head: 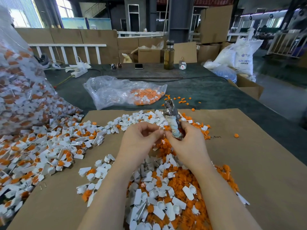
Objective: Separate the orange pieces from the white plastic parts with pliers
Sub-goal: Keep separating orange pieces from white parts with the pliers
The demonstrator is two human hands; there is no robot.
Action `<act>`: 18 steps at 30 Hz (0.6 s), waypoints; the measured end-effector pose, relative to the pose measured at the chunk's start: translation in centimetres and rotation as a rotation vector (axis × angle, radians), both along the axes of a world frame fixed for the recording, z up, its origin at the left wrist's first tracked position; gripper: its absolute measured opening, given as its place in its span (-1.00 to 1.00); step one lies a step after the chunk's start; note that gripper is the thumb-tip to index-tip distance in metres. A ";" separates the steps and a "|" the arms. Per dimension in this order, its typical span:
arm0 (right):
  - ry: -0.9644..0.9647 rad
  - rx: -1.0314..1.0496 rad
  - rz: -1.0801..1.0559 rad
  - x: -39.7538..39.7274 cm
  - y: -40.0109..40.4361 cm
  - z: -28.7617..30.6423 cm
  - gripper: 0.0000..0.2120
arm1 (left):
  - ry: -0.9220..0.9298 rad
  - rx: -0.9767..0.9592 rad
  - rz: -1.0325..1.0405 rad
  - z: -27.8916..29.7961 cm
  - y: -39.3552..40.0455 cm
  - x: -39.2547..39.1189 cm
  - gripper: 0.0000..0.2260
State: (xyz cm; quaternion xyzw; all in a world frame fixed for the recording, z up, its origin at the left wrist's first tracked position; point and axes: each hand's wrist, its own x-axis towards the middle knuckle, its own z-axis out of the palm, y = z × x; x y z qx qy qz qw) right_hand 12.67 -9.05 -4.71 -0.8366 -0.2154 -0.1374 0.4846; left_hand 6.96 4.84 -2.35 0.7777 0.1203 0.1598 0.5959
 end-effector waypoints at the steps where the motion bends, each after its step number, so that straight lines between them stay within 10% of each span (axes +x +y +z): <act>1: -0.002 -0.010 0.001 0.0 0.1 0.0 -0.85 | -0.007 0.015 0.030 -0.1 -0.1 0.1 -0.92; 18: -0.065 0.008 -0.096 -0.4 0.1 0.3 -0.86 | -0.042 -0.254 0.125 0.1 -0.5 0.3 -0.92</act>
